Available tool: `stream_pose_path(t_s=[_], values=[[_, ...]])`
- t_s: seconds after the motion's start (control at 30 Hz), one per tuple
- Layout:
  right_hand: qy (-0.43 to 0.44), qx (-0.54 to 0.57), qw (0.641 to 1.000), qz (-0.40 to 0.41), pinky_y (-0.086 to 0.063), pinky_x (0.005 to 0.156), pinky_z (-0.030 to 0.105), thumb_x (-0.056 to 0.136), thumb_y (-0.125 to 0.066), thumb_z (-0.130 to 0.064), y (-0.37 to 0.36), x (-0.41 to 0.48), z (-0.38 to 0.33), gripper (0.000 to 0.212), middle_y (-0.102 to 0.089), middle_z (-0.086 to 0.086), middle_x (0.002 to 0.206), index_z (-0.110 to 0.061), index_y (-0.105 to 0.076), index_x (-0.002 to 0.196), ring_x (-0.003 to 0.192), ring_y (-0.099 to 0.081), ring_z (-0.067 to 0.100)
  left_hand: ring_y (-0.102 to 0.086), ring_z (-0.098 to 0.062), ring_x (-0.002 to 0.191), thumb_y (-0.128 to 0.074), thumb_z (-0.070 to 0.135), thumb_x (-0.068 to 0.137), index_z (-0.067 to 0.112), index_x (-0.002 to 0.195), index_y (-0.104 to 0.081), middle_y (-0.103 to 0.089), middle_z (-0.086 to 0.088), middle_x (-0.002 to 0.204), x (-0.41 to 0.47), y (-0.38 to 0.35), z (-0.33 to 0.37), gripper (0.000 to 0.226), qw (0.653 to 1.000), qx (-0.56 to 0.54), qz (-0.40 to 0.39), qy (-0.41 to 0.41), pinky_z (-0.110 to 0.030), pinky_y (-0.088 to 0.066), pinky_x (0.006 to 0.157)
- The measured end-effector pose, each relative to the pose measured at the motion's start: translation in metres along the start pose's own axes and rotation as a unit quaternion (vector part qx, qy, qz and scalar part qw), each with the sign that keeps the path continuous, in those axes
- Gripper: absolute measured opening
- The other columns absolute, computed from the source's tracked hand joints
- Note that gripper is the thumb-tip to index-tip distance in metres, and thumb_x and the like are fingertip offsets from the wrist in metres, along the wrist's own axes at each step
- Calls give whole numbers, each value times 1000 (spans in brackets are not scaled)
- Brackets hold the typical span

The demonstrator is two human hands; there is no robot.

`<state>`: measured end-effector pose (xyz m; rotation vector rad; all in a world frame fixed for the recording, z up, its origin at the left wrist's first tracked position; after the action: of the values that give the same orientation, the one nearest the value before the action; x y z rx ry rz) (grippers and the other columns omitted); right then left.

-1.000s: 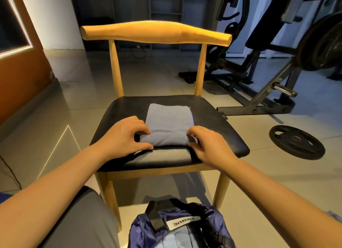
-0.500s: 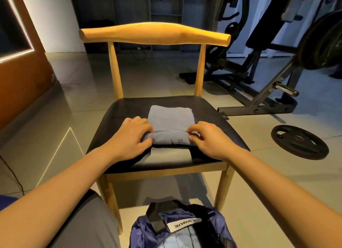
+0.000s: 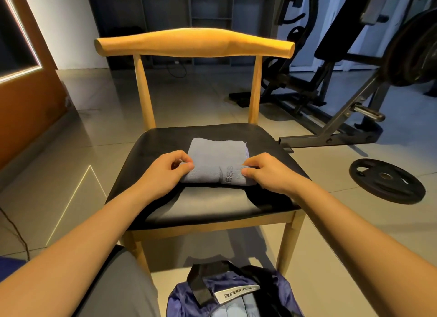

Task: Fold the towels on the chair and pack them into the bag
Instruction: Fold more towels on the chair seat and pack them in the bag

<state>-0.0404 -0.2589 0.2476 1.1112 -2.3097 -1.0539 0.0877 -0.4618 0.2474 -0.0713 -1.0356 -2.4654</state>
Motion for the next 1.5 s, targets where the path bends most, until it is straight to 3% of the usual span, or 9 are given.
stream_pose_path(t_s=[0.17,0.27,0.43,0.67,0.73,0.83,1.07,1.3,1.5], values=[[-2,-123,989,86,-48,65,32,96,-62,-36,8,5,-2,17,-61,-8,80,-26,-67,84,75,-58,15,-54,-9,90,-66,21,97,25,98,-75,-62,12,94,0,8,28,10,973,143,101,-148,-31,-50,81],[101,-204,959,171,-41,69,29,97,-65,-34,14,-11,-24,9,-56,-9,95,-26,-68,99,87,-54,14,-54,-8,89,-65,35,96,26,98,-77,-64,17,93,-2,4,32,15,966,162,76,-186,-35,-51,80],[189,-304,921,151,-46,80,35,95,-63,-49,-1,-20,-26,32,-63,-5,105,-23,-71,111,93,-53,17,-55,-6,96,-61,67,84,32,111,-76,-64,22,101,2,1,17,46,972,149,-6,-179,-29,-47,80],[99,-105,986,84,-46,75,29,97,-66,-35,6,-6,-12,25,-67,-8,97,-23,-74,117,87,-55,9,-63,-3,89,-67,40,95,35,106,-62,-67,11,97,12,-1,0,13,998,10,-7,-58,-20,-50,79],[60,-6,997,39,-53,77,32,99,-65,-30,9,-2,-5,15,-72,-12,90,-28,-78,104,84,-63,7,-61,-9,75,-65,36,98,31,104,-61,-66,1,88,14,-2,2,9,999,-22,-7,-44,-26,-52,72],[21,63,998,12,-40,64,25,100,-63,-24,8,3,-1,39,-57,-18,60,-37,-69,63,58,-50,0,-61,-12,78,-60,36,101,26,96,-66,-68,4,87,16,-5,1,13,999,-25,-21,-25,-30,-50,76],[66,-107,970,207,-51,82,36,93,-71,-36,18,1,-12,13,-61,-8,97,-26,-67,100,91,-57,14,-59,-7,85,-70,35,93,25,88,-71,-63,13,88,12,14,23,11,980,97,102,-144,-32,-51,77],[136,-221,960,107,-44,93,37,87,-72,-50,2,-2,-12,48,-60,-8,113,-26,-61,127,103,-51,14,-61,-4,104,-81,48,80,34,119,-72,-69,19,106,9,1,-6,43,994,66,-36,-81,-36,-52,96],[45,-6,999,2,-48,76,38,95,-68,-34,10,9,0,15,-66,7,90,-20,-72,100,82,-60,20,-68,-15,86,-70,41,93,35,109,-66,-72,1,91,13,4,-5,17,999,-41,-19,-23,-32,-57,73]])
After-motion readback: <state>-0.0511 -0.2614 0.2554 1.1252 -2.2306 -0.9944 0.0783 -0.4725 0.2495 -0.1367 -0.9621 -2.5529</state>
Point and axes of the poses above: each hand's wrist, its own x-axis towards the middle knuckle, its own y-axis out of the back of the hand, z = x × y, the point moved 9 cm from there along x, towards the middle knuckle
